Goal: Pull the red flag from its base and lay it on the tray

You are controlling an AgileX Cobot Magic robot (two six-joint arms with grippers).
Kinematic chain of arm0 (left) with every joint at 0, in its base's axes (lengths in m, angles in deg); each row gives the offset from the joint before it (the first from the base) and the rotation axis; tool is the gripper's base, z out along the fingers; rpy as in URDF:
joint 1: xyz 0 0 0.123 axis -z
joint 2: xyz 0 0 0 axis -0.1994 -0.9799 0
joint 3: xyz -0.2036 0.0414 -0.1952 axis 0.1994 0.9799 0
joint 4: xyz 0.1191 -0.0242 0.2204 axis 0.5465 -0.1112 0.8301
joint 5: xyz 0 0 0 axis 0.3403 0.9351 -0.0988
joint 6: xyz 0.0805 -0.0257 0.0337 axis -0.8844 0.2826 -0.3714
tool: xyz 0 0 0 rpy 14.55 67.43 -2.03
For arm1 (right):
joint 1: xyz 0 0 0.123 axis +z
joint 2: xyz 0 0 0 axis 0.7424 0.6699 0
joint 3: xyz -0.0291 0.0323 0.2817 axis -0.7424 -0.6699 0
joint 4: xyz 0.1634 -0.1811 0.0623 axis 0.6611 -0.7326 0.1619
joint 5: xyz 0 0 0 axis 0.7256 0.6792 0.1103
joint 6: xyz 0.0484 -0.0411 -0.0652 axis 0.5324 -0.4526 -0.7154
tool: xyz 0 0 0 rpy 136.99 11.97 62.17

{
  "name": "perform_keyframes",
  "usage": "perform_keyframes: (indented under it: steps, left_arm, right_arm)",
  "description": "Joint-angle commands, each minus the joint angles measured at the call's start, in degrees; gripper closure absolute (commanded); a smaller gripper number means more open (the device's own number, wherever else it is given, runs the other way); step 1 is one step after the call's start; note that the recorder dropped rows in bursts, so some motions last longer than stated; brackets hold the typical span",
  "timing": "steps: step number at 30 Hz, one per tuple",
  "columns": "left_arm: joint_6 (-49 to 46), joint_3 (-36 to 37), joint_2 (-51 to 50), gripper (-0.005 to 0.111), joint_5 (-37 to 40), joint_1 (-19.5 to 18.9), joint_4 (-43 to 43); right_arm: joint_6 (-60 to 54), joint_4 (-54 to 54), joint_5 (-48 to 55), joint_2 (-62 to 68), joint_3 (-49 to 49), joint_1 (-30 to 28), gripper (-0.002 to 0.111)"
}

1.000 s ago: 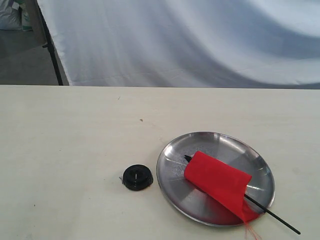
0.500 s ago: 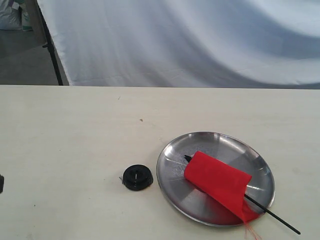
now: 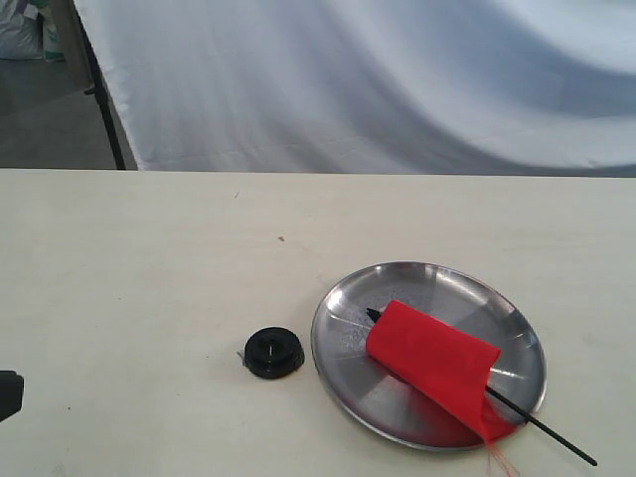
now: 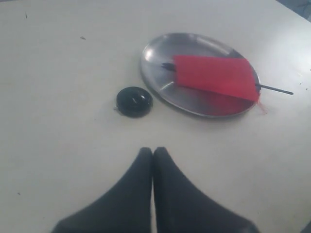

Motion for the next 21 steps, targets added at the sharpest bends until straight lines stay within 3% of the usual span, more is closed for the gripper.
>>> perform_keyframes:
  steps: [1, 3, 6, 8, 11, 14, 19, 21]
  left_arm:
    - [-0.22, 0.28, 1.76, 0.107, 0.43, -1.95, -0.75]
    - [-0.22, 0.28, 3.7, 0.107, 0.43, -5.24, -0.75]
    - [-0.22, 0.28, 7.51, 0.107, 0.43, -13.13, -0.75]
    - [-0.22, 0.28, 9.55, 0.107, 0.43, -15.76, -0.75]
    - [-0.22, 1.46, 13.14, 0.107, -0.94, -16.66, -0.75]
    - [-0.22, 8.33, 17.26, 0.107, -6.92, -16.66, -0.75]
    - [-0.22, 20.68, 21.57, 0.107, -8.25, -16.79, -1.51]
    - [-0.2, 22.04, 22.62, 0.107, -11.0, -18.24, -2.51]
  right_arm:
    - [-0.1, -0.26, -0.62, 0.21, 0.05, -0.12, 0.109]
    - [-0.1, -0.26, -0.62, 0.21, 0.05, -0.12, 0.109]
    - [-0.1, -0.26, -0.62, 0.21, 0.05, -0.12, 0.109]
    - [-0.1, -0.26, -0.62, 0.21, 0.05, -0.12, 0.109]
    - [-0.1, -0.26, -0.62, 0.21, 0.05, -0.12, 0.109]
    - [-0.1, -0.26, -0.62, 0.21, 0.05, -0.12, 0.109]
    - [-0.1, -0.26, -0.62, 0.21, 0.05, -0.12, 0.109]
    - [-0.1, -0.26, -0.62, 0.21, 0.05, -0.12, 0.109]
